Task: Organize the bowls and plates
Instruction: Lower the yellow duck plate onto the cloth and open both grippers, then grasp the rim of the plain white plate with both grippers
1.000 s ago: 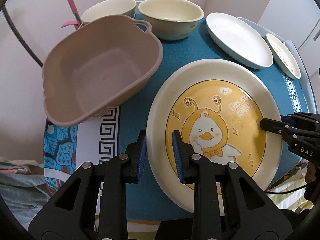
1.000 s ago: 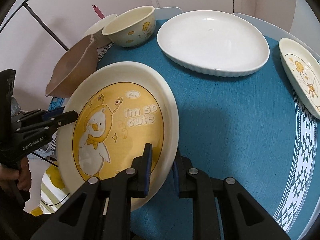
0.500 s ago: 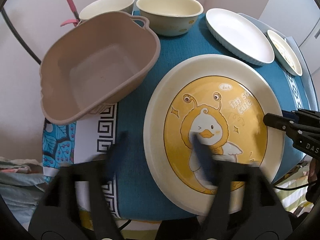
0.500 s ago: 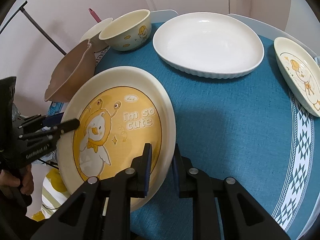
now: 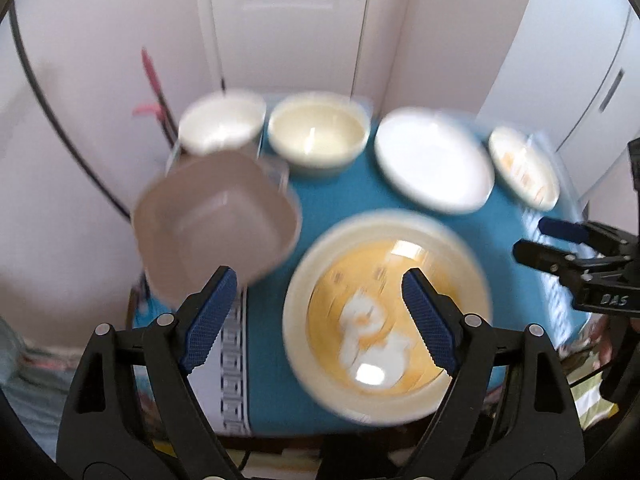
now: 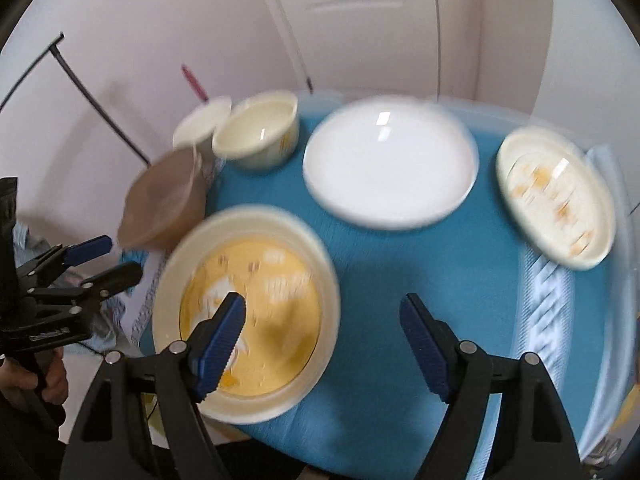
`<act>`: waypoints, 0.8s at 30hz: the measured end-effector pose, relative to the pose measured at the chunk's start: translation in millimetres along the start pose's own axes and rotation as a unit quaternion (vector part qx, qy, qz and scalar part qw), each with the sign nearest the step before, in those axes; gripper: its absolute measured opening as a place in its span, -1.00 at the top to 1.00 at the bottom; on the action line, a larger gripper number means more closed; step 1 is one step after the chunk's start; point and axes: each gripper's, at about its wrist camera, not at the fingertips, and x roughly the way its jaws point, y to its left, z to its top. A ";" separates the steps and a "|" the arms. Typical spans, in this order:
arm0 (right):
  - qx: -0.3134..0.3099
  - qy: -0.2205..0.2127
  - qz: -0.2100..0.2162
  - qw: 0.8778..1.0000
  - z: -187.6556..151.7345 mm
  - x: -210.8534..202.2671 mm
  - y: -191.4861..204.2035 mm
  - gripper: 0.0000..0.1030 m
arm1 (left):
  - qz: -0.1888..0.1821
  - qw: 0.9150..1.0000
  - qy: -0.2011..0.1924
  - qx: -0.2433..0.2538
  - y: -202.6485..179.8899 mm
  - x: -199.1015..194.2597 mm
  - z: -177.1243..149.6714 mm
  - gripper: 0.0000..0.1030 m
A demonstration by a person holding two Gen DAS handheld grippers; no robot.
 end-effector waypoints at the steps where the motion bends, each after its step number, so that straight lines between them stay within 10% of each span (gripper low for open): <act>1: -0.001 -0.010 -0.002 1.000 8.1 -6.3 -1.7 -0.51 | -0.003 1.000 -0.012 0.000 -2.7 -4.6 8.5 -0.72; 4: -0.018 -0.046 0.003 0.999 33.7 -23.0 -8.9 -1.00 | -0.011 0.999 -0.044 -0.018 -16.4 -8.6 39.7 -1.00; 13: -0.099 -0.023 -0.036 0.994 103.0 -12.1 -63.9 -1.00 | -0.039 0.994 0.001 -0.101 -55.2 51.1 71.4 -1.00; 20: -0.120 0.061 0.031 0.990 130.9 66.3 -121.9 -0.99 | -0.004 0.989 0.047 -0.140 -75.3 119.9 75.9 -0.92; 24: -0.154 0.094 0.053 0.982 134.5 107.6 -134.0 -0.51 | 0.021 0.988 0.068 -0.137 -83.0 151.0 76.1 -0.56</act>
